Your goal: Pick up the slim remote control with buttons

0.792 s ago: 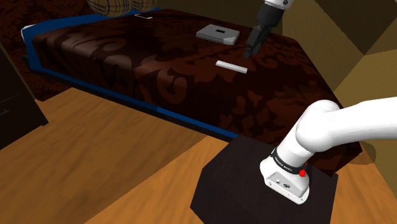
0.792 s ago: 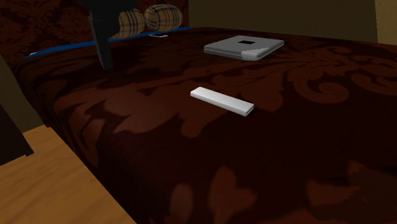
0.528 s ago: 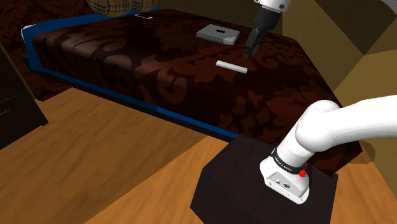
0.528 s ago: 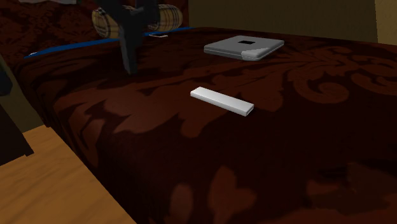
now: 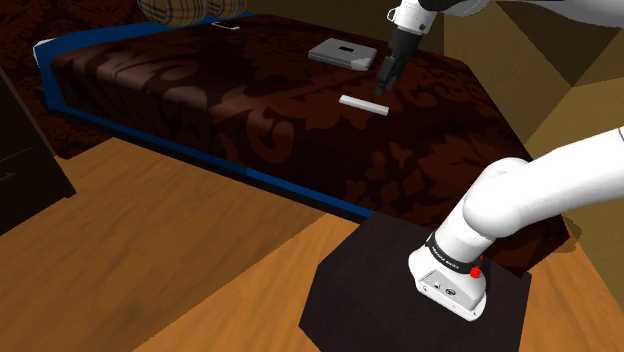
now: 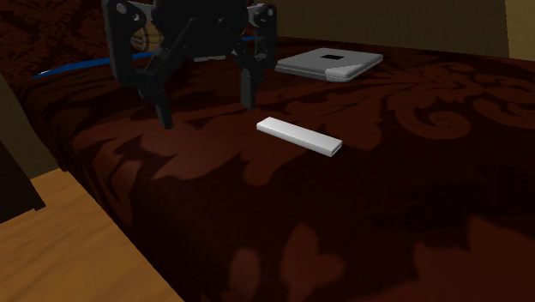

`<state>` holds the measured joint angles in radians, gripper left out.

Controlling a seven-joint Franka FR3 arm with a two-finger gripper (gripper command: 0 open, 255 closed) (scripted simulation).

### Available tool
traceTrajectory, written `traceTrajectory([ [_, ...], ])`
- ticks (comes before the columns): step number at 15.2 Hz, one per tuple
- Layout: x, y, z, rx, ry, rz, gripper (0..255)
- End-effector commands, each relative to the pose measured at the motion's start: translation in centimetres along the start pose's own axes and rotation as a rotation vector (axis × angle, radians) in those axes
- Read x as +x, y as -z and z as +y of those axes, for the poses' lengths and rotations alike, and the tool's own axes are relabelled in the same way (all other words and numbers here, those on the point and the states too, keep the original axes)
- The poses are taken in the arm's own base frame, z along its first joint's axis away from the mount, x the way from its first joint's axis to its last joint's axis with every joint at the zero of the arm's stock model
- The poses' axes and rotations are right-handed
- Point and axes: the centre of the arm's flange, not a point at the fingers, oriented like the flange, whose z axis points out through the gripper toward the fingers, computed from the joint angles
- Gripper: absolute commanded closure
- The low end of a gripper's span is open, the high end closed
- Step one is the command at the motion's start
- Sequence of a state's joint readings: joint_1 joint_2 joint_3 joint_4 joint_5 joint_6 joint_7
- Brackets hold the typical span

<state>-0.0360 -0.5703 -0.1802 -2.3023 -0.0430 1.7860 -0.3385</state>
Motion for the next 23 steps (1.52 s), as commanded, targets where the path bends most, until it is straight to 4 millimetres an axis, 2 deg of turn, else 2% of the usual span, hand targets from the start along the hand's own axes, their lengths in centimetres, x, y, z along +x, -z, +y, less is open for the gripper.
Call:
traceTrajectory([
  [1, 1.2, -0.8, 2.0, -0.002, 0.009, -0.005, 0],
  [23, 13.4, -12.7, 25.8, -0.013, 0.090, -0.066, 0],
])
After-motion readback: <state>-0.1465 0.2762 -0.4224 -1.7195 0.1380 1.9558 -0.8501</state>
